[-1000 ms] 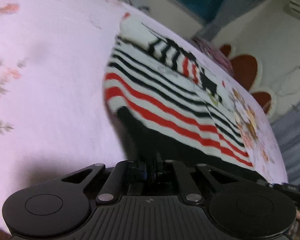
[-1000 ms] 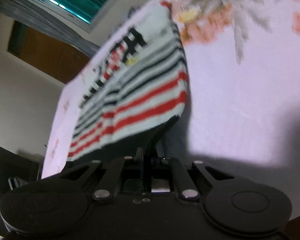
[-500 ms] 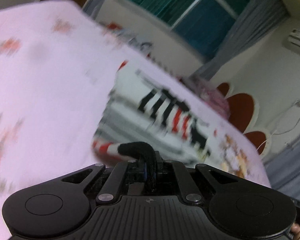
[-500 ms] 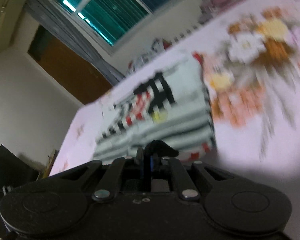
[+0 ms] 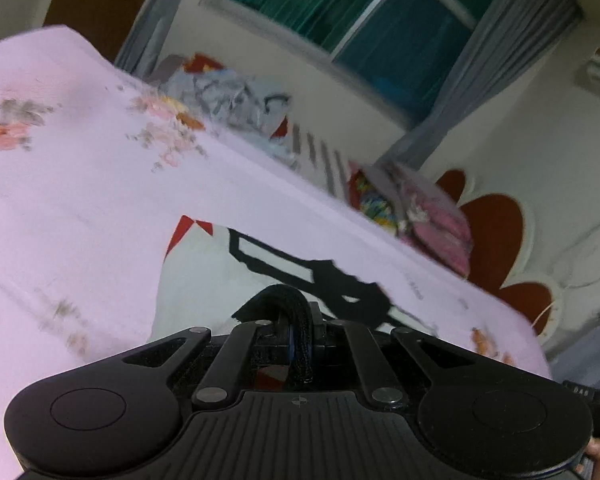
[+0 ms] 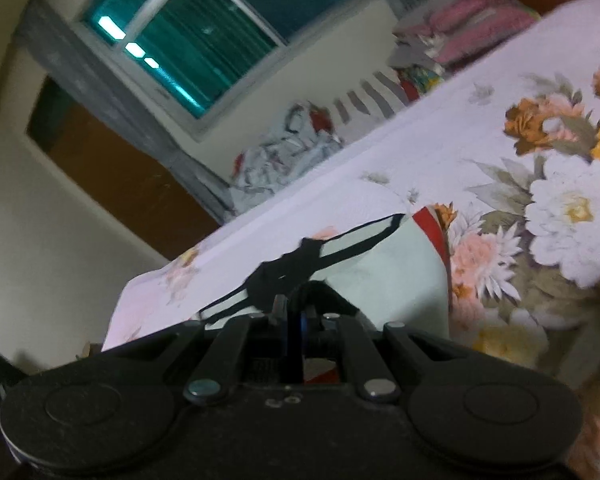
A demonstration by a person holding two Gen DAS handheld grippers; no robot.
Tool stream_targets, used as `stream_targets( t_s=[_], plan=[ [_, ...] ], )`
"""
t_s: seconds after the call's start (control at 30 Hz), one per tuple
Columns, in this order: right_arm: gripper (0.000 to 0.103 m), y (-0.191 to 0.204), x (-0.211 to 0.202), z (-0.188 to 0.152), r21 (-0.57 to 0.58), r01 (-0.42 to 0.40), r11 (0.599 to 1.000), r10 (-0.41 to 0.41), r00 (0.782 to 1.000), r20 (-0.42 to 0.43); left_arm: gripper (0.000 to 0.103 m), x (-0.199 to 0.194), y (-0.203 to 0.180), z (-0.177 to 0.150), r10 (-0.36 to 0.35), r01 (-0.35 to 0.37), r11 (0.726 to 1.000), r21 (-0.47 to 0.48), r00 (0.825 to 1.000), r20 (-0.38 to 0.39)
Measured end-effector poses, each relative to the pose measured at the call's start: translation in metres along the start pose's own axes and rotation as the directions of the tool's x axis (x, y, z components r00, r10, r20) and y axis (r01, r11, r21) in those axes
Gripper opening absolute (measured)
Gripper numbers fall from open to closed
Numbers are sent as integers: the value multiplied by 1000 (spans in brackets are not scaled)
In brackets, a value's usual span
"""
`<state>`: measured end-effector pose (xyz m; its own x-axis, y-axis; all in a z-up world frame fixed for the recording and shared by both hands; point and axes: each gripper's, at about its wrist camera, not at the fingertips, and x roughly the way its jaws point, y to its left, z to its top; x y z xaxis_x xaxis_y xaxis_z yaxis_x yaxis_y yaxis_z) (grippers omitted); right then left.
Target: Fold small clothes
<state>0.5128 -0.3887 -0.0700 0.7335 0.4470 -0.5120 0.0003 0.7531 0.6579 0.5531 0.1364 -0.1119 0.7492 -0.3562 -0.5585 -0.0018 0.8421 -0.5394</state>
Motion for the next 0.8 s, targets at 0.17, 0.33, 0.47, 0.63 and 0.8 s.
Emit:
stream_targets(
  t_s=[0.17,0.33,0.47,0.63,0.8],
  plan=[
    [6,-28,62,17,79,50,996,-44,997,-68,5,64,9,18,42,-41,999,17,996,-83],
    [6,-45,100,25,89,82,993,-72,992,-106,5,107,17,25,30,-24,999,44,986,-164],
    [11,-56,119,29,123,68,990,-52,991,-124,5,121,18,28,-6,14,998,56,990,-138],
    [21,-59,129,38,145,65,987,-55,996,-68,7,143,20,33,-40,44,998,33,991,-128],
    [32,-60,122,51,152,65,986,-68,998,18,73,136,19,37,-31,33,999,24,997,-69]
  ],
)
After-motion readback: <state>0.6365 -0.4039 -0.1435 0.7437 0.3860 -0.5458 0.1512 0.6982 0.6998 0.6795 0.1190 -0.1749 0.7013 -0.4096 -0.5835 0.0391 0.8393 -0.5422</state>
